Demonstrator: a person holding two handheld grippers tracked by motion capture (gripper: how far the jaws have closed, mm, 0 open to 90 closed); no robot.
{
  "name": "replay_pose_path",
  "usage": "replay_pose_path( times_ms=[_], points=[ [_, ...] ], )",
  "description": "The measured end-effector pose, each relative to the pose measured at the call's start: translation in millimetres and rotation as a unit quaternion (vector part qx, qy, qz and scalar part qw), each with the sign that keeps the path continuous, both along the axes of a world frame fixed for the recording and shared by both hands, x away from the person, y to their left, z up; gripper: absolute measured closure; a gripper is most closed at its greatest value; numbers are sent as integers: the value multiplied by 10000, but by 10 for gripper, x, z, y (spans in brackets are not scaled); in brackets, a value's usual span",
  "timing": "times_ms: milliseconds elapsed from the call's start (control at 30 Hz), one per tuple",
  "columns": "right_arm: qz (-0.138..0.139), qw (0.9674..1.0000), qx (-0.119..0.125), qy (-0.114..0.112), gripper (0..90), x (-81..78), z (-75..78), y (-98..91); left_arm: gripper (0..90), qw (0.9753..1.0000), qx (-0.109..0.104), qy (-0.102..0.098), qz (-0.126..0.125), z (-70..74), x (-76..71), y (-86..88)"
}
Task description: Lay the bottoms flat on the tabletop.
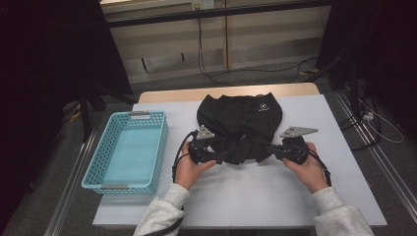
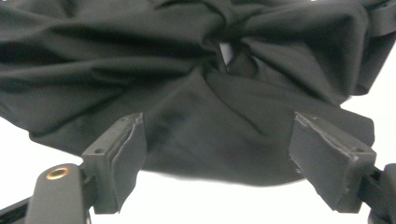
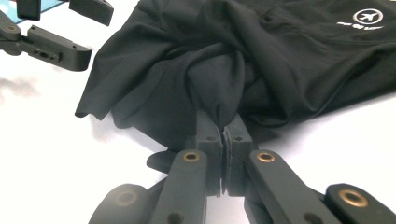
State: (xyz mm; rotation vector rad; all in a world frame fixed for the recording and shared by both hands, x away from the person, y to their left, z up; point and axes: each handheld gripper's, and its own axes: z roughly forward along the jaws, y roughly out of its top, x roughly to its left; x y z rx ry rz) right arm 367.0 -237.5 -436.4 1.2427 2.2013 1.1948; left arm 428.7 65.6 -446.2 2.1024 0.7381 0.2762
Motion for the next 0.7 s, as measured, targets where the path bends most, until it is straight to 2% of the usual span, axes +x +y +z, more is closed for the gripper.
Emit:
replay_pose_path(
  times_ms=[33,100,200,233,333,400,433,500,533,600,667,700],
  points=[
    [-1,10000,8,-9,883,-4,9,-17,215,10000,-33,-9,2,-9,2,-11],
    [-92,10000,-7,1,883,-11,25,-64,271,10000,33,-44,-39,-30,1,-37],
    [-156,9998,73,-36,883,-21,30,-155,303,10000,44,-4,-70,-74,11,-81],
    [-213,9997,67,-55,882,-29,34,-185,320,9999,73,-55,-73,-82,13,-87],
    [-348,9994,38,-64,884,-42,62,-242,367,9996,282,-4,-23,-123,33,-90],
    [-371,9992,-34,-119,885,-52,109,-270,433,9994,332,131,-36,-159,41,-96],
    [-446,9989,-52,-155,885,-58,139,-289,450,9993,353,115,-40,-160,44,-95],
    [-484,9986,-40,-221,885,-63,171,-333,588,9992,328,219,-72,-146,48,-97],
    [-518,9983,-53,-243,885,-69,180,-350,614,9991,364,212,-109,-144,38,-103],
    [-495,9983,-125,-283,883,-86,187,-383,720,9988,325,335,-148,-135,28,-108],
    [-347,9986,-189,-346,881,-102,179,-395,784,9985,324,412,-135,-124,22,-118],
    [-375,9985,-215,-349,880,-105,176,-396,797,9984,314,476,-68,-112,17,-114]
  ],
)
